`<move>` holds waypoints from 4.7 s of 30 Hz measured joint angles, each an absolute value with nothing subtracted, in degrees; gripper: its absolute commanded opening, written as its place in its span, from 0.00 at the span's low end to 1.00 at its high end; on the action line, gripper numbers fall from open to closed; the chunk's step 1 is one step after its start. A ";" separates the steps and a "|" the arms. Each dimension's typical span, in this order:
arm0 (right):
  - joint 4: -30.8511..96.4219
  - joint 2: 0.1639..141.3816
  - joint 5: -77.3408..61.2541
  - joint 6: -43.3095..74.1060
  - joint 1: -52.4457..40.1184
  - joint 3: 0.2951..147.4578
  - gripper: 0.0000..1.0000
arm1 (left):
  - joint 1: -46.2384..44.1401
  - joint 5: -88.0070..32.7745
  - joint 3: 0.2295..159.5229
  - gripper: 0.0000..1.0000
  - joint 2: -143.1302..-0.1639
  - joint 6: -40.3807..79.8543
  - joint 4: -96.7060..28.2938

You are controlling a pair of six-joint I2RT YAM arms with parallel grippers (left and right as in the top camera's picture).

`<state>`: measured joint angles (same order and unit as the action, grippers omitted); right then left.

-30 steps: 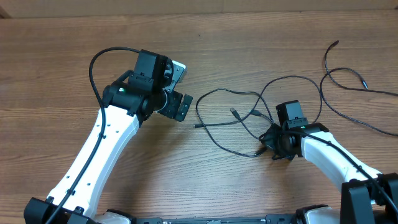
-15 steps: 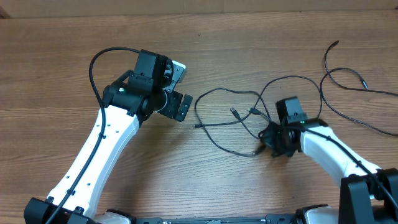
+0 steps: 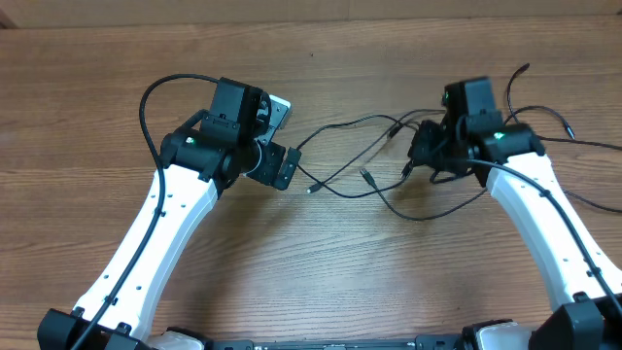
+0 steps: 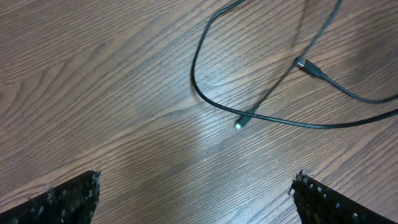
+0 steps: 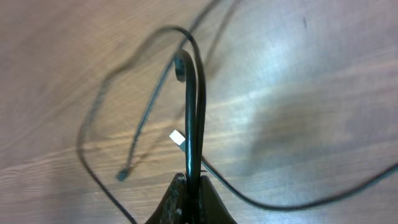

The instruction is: Untangle cables

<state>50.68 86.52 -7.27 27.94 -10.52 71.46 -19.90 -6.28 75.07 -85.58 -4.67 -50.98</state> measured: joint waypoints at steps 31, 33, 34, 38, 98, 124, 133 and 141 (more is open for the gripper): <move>52.49 86.52 -15.05 23.22 -10.52 77.36 0.04 | -21.19 -36.38 73.41 1.00 -95.09 -23.29 -39.92; 52.18 86.52 -16.19 23.07 -10.52 77.38 0.04 | -22.48 -37.41 73.41 1.00 -97.27 -25.69 -39.09; 52.03 86.52 -16.43 23.05 -10.52 77.47 0.04 | -23.00 -37.58 73.38 1.00 -98.08 -26.44 -38.72; 51.27 86.52 -17.23 22.83 -10.52 78.28 0.04 | -24.77 -37.60 73.06 0.99 -100.77 -28.73 -36.60; 72.25 88.44 44.82 10.55 -9.19 154.89 0.04 | -25.04 -26.04 72.77 0.99 -101.16 -20.43 -36.12; 65.36 116.14 4.32 7.20 21.10 139.06 0.04 | -25.04 -26.04 72.77 1.00 -101.16 -14.81 -35.92; 65.12 123.96 0.36 5.93 15.11 139.04 0.04 | -25.04 -26.04 72.77 1.00 -101.16 -12.97 -35.73; 66.00 130.23 0.23 5.93 15.38 139.04 0.04 | -25.04 -26.04 72.77 1.00 -101.16 -12.12 -35.68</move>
